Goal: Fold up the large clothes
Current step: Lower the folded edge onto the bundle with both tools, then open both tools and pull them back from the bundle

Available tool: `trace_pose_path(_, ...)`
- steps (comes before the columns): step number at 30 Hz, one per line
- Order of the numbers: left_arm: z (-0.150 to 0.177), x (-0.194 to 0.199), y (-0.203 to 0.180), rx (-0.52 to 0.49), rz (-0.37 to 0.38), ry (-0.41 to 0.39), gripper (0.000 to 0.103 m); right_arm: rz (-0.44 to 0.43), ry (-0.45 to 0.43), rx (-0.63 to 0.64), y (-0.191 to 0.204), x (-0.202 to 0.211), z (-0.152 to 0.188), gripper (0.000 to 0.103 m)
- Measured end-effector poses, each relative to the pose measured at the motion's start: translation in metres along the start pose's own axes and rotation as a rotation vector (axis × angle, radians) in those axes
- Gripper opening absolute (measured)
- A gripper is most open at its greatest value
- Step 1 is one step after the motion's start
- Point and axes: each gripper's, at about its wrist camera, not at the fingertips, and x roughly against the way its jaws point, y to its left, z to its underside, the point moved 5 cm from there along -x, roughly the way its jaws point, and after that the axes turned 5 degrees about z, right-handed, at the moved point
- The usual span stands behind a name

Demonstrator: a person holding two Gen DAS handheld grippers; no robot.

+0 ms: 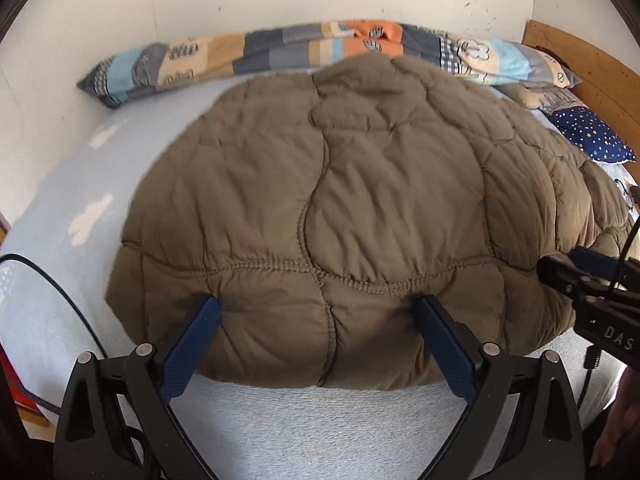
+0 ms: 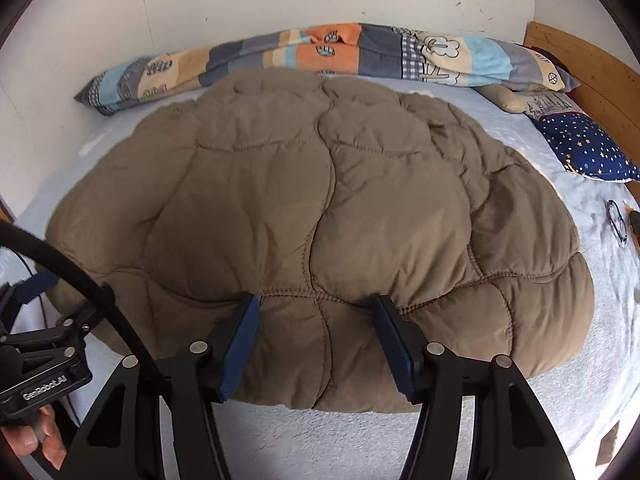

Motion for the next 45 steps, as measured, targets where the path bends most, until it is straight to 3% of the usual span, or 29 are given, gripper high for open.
trace_pose_path(5,0.001,0.002,0.001,-0.009,0.002,-0.022,0.101,-0.006,0.039,-0.002,0.0,-0.015,0.003,0.066)
trace_pose_path(11,0.0,0.03,0.008,0.021,0.013,-0.098,0.101,-0.092,-0.039,-0.054,-0.014,0.021,0.009,0.066)
trace_pose_path(20,-0.008,0.058,0.025,0.07,-0.013,-0.186,0.101,-0.041,-0.096,-0.178,-0.063,0.05,0.021,0.066)
trace_pose_path(28,-0.001,0.047,0.036,0.086,-0.043,-0.136,0.101,-0.014,-0.139,-0.155,-0.062,0.06,0.014,0.074)
trace_pose_path(37,0.006,0.025,0.064,0.192,-0.029,-0.046,0.101,0.004,-0.056,-0.457,-0.131,0.037,0.021,0.074)
trace_pose_path(45,0.008,0.03,0.063,0.185,-0.037,-0.067,0.101,0.031,-0.021,-0.489,-0.144,0.029,0.023,0.074)
